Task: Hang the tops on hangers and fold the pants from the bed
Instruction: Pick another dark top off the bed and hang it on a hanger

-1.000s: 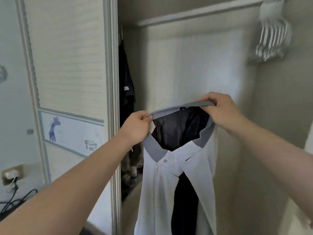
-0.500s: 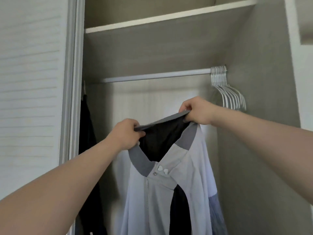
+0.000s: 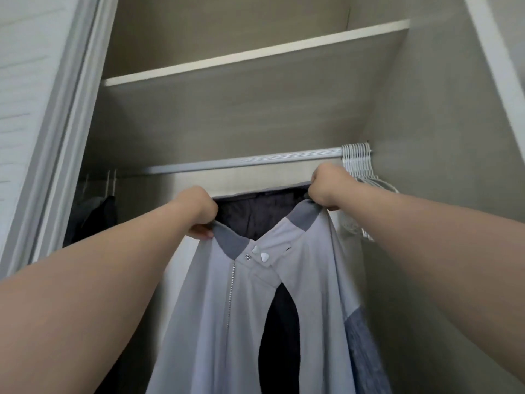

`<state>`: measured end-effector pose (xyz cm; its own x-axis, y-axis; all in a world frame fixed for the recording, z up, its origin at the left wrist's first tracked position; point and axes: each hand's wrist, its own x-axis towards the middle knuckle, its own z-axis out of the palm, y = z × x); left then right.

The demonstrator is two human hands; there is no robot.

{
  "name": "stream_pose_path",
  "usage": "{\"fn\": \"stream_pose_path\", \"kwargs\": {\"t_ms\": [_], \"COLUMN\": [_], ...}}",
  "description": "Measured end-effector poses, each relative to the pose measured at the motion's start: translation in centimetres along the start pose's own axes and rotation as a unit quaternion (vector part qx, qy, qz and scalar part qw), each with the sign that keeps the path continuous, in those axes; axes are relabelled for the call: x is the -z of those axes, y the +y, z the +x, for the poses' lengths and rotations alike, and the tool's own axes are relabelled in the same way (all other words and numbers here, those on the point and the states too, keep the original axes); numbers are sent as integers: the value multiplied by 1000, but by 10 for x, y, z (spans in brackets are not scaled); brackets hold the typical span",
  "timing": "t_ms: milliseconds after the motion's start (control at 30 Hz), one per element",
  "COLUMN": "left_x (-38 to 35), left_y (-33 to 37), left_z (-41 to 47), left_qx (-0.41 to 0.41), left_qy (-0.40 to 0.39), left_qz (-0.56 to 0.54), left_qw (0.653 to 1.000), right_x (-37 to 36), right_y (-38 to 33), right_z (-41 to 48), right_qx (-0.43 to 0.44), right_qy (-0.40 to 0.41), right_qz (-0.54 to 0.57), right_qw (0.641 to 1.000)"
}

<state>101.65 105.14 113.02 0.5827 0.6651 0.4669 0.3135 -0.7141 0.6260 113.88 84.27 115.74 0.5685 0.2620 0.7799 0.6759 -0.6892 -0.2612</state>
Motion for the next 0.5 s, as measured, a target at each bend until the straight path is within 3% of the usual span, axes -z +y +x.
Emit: {"fn": "stream_pose_path", "kwargs": {"t_ms": [100, 267, 333, 400, 500], "left_x": [-12, -30, -39, -48, -54], "left_y": [20, 51, 63, 70, 74], "left_z": [13, 30, 34, 37, 44], "left_qx": [5, -44, -67, -78, -98], "left_qy": [-3, 18, 3, -19, -18], "left_qz": [-119, -240, -261, -286, -286], "left_qw": [993, 970, 963, 955, 953], "right_x": [-4, -5, 0, 5, 11], "right_y": [4, 3, 7, 16, 36], "right_z": [13, 23, 24, 26, 26], "right_qx": [8, 109, 138, 129, 22], "right_qy": [-34, -57, -7, 81, 82], "right_qz": [1, -62, -152, -305, -449], "right_qw": [999, 990, 979, 940, 889]}}
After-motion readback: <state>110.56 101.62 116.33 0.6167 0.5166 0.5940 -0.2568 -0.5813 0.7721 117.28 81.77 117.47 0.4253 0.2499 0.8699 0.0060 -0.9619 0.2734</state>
